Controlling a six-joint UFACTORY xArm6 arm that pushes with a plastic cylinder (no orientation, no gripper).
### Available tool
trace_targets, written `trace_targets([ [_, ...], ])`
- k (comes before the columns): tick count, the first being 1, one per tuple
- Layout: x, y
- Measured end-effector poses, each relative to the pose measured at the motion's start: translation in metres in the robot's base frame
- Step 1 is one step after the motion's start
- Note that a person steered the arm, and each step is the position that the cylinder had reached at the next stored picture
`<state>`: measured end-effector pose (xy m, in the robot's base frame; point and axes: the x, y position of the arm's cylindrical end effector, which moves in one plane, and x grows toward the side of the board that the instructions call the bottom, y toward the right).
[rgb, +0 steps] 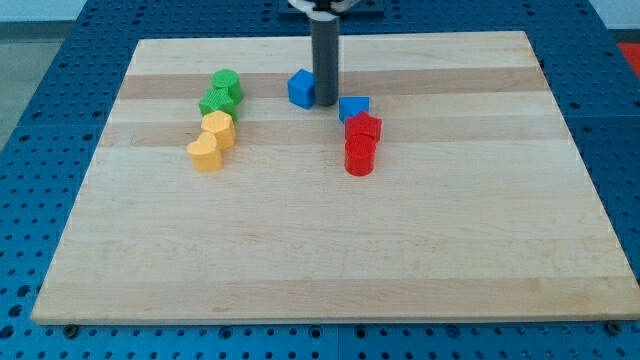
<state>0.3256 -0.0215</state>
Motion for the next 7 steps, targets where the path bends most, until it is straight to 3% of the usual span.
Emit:
trace_targets([
  [4, -0.044, -0.099],
  [7, -0.088, -0.103],
])
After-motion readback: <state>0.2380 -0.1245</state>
